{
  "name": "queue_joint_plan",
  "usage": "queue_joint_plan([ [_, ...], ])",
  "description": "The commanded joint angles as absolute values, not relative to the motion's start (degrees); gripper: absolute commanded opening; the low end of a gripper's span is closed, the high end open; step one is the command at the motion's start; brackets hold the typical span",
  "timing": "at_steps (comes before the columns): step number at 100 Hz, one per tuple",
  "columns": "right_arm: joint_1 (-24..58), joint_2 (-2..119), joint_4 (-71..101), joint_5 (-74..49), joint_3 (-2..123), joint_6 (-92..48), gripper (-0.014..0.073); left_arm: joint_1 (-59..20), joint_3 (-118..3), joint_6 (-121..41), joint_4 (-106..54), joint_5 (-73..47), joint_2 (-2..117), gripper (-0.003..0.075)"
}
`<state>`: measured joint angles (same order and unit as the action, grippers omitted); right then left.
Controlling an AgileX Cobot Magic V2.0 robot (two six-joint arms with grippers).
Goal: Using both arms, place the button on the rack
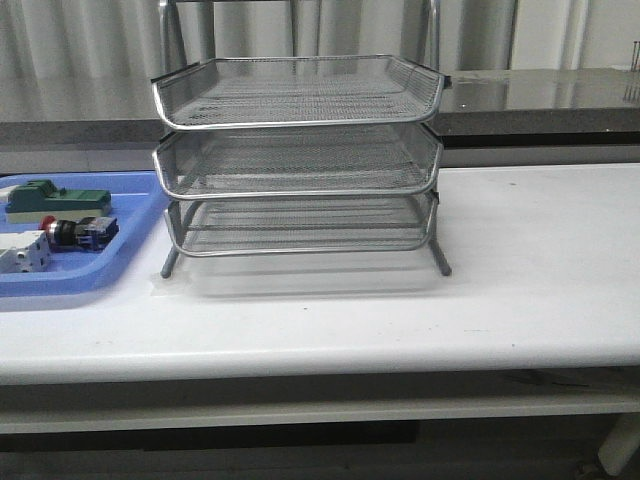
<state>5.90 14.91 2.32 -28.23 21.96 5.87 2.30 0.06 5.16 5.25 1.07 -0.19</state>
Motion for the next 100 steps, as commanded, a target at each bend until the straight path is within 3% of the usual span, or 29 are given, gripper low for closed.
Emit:
queue_joint_plan([
  [1, 5.49, 21.03, 5.26, -28.89, 28.05, 5.90, -0.0057, 2.42, 2.69, 5.72, 4.77, 5.78, -2.23, -0.0020],
  [36, 5.49, 42.74, 13.09, -34.95, 38.87, 5.90, -0.0057, 2.42, 2.69, 5.72, 4.77, 5.78, -2.23, -0.0020],
  [69, 5.49, 52.03, 19.56, -34.66, 39.21, 5.90, -0.0049, 2.42, 2.69, 5.72, 4.77, 5.78, -2.23, -0.0020],
  [83, 5.49, 52.69, 21.78, -34.61, 39.21, 5.90, 0.0025, 2.42, 2.69, 5.72, 4.77, 5.78, -2.23, -0.0020],
  [100, 5.49, 52.69, 26.02, -34.45, 39.21, 5.90, 0.0225, 2.42, 2.69, 5.72, 4.77, 5.78, -2.23, -0.0020],
])
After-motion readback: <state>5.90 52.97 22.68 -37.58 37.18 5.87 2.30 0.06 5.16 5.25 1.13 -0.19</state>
